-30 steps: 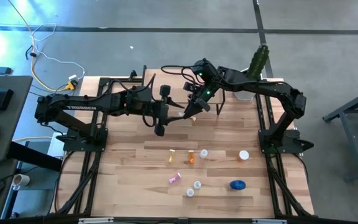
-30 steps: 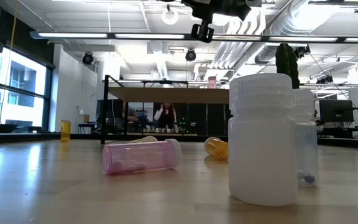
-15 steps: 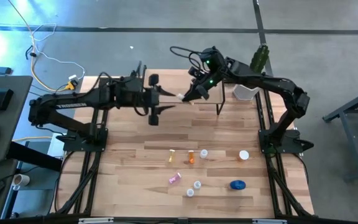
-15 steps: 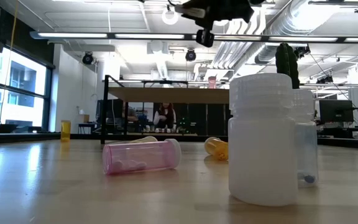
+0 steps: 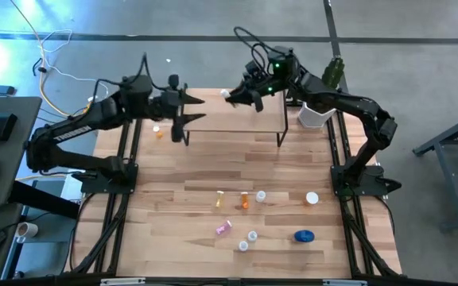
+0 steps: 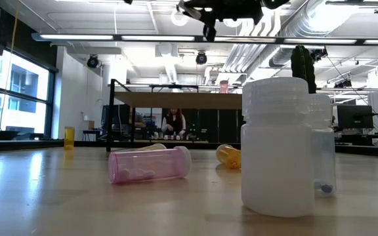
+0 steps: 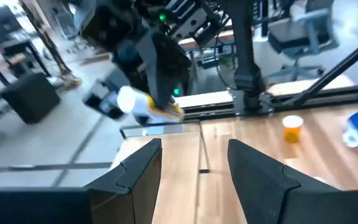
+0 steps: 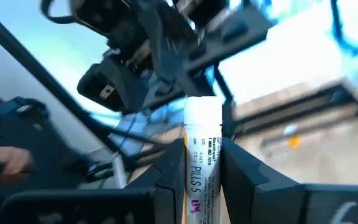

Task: Pick and place medicine bottles onto shelf by color
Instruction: Put the bottom yellow medicine bottle on the shelf

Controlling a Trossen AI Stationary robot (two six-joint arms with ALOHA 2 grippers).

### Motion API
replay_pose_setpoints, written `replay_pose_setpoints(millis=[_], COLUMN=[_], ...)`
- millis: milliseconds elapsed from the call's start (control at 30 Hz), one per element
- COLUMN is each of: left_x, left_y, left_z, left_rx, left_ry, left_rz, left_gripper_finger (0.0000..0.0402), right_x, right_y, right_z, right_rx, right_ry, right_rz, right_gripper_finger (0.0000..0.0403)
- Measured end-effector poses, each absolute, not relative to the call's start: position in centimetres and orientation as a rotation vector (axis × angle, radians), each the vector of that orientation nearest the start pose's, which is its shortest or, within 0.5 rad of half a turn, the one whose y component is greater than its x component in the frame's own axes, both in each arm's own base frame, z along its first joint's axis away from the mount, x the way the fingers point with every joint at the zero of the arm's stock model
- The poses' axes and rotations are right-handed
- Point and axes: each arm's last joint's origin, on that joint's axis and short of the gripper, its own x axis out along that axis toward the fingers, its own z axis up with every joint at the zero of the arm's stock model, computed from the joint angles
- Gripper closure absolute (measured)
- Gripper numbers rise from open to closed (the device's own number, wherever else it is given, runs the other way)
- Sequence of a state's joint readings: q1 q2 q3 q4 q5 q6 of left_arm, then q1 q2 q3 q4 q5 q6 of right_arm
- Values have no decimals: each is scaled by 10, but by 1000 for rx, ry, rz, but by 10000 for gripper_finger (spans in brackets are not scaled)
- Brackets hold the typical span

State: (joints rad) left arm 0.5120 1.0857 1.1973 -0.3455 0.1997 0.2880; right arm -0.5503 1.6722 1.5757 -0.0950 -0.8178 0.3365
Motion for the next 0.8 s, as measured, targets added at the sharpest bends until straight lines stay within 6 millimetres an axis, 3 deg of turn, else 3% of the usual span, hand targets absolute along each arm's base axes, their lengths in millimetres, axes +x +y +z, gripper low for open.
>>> replay_pose_setpoints(millis=[367,800], left_x=[167,167], left_y=[125,130], left_z=[390,347], left_rx=[-75,-151], left_ry=[229,149], left_rz=[11,-42], left_gripper_finger=[229,229], right_x=[339,362], right_y=[-186,-190], right_z=[409,405], right_rx=[179,5], right_ry=[-42,-249], right_rz=[143,41], right_gripper_finger=[341,341])
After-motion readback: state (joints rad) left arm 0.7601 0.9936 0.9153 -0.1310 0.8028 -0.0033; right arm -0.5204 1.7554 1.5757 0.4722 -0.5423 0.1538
